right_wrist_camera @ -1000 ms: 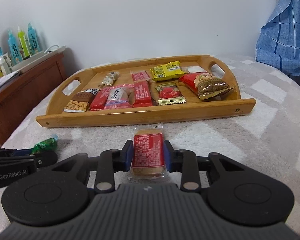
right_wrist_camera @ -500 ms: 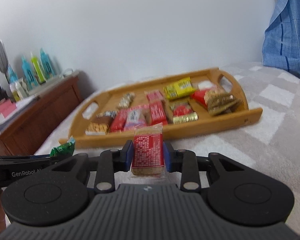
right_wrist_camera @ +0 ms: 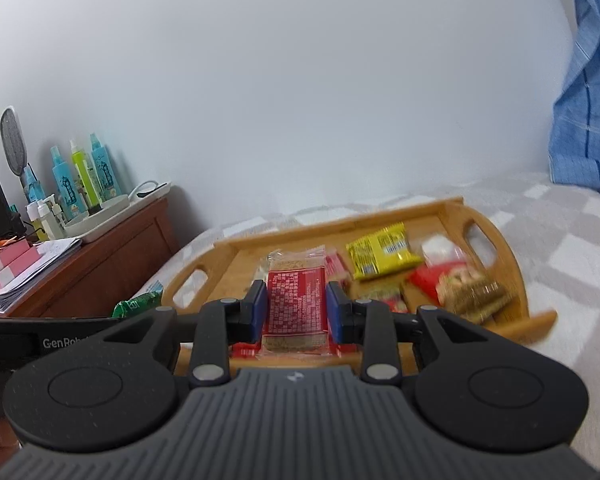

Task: Organize snacks
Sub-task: 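Carry the green packet and red packet over the bamboo tray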

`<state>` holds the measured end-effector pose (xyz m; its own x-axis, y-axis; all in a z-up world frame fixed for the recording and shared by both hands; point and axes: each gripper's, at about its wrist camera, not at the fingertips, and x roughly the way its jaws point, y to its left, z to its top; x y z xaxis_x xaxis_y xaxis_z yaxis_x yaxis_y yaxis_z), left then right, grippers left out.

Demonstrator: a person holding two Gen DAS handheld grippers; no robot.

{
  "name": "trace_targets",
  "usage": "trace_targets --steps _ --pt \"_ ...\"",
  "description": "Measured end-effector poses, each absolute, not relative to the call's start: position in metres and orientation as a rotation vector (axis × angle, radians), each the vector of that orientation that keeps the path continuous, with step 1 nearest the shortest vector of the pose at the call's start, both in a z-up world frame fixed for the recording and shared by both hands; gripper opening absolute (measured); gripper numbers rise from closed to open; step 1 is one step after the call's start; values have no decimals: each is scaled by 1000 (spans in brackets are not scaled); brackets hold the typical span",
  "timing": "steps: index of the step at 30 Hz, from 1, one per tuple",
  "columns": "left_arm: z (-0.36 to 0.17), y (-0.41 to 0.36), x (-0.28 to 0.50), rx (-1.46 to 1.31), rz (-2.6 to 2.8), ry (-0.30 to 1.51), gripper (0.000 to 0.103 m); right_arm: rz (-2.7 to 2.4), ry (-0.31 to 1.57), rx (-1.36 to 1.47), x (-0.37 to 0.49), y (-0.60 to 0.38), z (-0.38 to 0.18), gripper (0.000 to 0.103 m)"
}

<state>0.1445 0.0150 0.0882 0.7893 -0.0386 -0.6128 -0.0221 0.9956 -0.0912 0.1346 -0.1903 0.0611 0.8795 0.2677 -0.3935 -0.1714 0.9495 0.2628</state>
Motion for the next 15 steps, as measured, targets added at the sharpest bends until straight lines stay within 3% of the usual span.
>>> trace_targets --steps 15 --pt "90 25 225 -149 5 636 29 251 430 233 202 -163 68 36"
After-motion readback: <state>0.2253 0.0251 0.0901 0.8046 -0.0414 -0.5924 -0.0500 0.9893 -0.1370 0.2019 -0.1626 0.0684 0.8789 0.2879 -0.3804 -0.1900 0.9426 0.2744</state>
